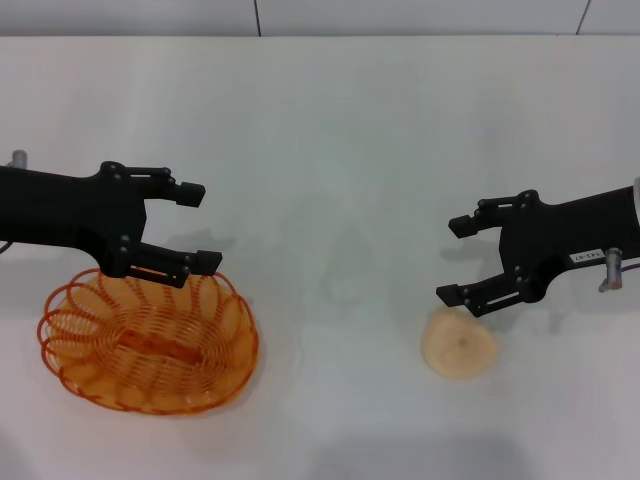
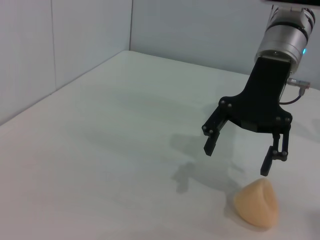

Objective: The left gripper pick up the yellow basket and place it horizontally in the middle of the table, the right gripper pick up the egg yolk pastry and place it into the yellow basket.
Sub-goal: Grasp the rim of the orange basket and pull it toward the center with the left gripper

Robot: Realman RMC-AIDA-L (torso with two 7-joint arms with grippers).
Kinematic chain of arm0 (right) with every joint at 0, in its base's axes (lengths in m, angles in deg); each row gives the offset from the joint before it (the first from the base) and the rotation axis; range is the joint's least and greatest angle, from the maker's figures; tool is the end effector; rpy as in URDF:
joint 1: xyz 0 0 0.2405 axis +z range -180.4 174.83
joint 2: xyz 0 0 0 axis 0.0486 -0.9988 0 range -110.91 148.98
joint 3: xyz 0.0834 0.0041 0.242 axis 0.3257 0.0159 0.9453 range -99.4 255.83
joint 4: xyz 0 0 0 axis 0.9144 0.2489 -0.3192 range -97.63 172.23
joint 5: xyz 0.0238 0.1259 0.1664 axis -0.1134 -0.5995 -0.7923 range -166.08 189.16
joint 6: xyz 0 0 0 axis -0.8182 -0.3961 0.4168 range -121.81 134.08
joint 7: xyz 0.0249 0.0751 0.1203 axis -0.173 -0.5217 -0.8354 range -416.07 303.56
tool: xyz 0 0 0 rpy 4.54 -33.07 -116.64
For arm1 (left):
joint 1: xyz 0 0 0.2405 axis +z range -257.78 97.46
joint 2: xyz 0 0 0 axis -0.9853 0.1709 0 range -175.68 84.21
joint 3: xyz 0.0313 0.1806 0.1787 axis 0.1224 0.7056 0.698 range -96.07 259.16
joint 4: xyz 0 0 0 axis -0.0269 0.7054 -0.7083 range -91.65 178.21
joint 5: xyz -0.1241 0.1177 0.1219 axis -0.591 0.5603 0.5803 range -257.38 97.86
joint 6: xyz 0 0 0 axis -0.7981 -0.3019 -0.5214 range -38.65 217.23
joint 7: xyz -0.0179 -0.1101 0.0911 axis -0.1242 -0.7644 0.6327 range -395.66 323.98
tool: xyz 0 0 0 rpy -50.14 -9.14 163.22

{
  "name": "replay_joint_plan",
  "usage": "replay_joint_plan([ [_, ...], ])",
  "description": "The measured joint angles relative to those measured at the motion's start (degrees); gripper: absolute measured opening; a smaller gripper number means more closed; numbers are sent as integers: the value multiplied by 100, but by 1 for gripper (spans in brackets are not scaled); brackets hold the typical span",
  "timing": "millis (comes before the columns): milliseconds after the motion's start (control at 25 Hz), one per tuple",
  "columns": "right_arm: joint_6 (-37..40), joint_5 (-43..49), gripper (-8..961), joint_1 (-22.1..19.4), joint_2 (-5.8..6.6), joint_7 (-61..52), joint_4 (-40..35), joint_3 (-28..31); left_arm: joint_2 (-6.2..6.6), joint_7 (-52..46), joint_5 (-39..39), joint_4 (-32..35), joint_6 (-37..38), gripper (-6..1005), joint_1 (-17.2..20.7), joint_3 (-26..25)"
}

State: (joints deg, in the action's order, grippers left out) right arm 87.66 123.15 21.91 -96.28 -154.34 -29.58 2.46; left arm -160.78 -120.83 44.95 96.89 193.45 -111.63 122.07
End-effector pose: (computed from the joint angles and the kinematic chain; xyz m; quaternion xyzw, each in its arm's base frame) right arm 0.2015 0.3335 -0.0017 -0.9895 0.0923 0.0668 0.0886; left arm -0.2488 0.3259 0.0580 -0.9802 -0.1333 -0.1304 0.0666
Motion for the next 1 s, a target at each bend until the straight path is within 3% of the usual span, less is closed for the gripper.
replay_joint_plan([
  [640, 1, 1, 871, -1, 0, 0, -1, 0, -7, -26, 0, 8, -31, 890, 0, 0],
  [1000, -21, 1, 872, 0, 0, 0, -1, 0, 114, -1122, 408, 391, 5, 890, -99, -1],
])
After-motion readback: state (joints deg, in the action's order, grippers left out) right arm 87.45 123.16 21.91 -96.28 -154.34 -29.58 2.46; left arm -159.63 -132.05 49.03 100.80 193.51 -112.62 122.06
